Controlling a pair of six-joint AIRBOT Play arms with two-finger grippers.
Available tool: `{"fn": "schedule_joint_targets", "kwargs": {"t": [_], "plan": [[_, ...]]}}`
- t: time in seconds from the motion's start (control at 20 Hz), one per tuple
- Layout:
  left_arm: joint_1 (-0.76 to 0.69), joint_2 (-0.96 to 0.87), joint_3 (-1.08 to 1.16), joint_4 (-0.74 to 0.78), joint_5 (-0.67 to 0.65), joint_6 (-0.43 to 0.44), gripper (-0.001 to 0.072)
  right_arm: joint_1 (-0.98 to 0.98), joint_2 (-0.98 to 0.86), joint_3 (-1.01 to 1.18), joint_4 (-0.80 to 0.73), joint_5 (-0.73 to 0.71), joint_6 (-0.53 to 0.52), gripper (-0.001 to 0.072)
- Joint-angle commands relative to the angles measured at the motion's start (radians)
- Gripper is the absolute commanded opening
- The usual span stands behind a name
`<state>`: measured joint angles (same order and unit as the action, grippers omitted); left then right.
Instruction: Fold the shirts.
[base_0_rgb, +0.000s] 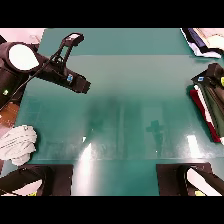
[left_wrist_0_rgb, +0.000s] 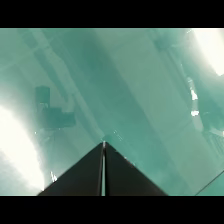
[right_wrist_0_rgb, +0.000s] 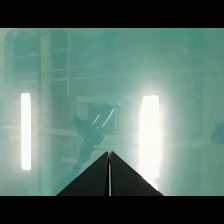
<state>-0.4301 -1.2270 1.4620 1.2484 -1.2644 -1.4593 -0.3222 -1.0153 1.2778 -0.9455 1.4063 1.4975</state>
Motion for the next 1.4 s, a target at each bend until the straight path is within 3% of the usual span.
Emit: {"fn": "schedule_joint_targets", "kwargs": {"t": [0.0, 0.45, 0.65, 0.75, 1.05, 1.3, 1.35], "plan": [[0.000, -0.001, 0.000, 0.000, 0.000, 0.000, 0.0026, 0.001, 0.001, 0.001, 0.001, 0.000, 0.000, 0.0019], [0.000, -0.001, 0.000, 0.000, 0.000, 0.000, 0.0026, 0.001, 0.001, 0.001, 0.002, 0.010, 0.000, 0.0018], [0.000, -0.001, 0.000, -0.011, 0.112, -0.004, 0.0026, 0.001, 0.001, 0.001, 0.002, 0.016, 0.000, 0.0019], [0.003, 0.001, 0.001, 0.015, 0.127, 0.051, 0.0026, 0.001, 0.001, 0.001, 0.002, 0.019, 0.000, 0.0018], [0.105, 0.168, -0.022, 0.406, -0.214, -0.055, 0.0026, 0.001, 0.001, 0.000, 0.000, 0.030, -0.036, 0.0018], [0.292, 0.448, -0.397, 0.621, -0.269, -0.142, 0.0029, 0.002, 0.001, -0.001, 0.000, 0.042, -0.079, 0.0019], [0.326, 0.490, -0.480, 0.647, -0.261, -0.149, 0.0196, 0.001, 0.001, -0.001, 0.000, 0.042, -0.087, 0.0019]]}}
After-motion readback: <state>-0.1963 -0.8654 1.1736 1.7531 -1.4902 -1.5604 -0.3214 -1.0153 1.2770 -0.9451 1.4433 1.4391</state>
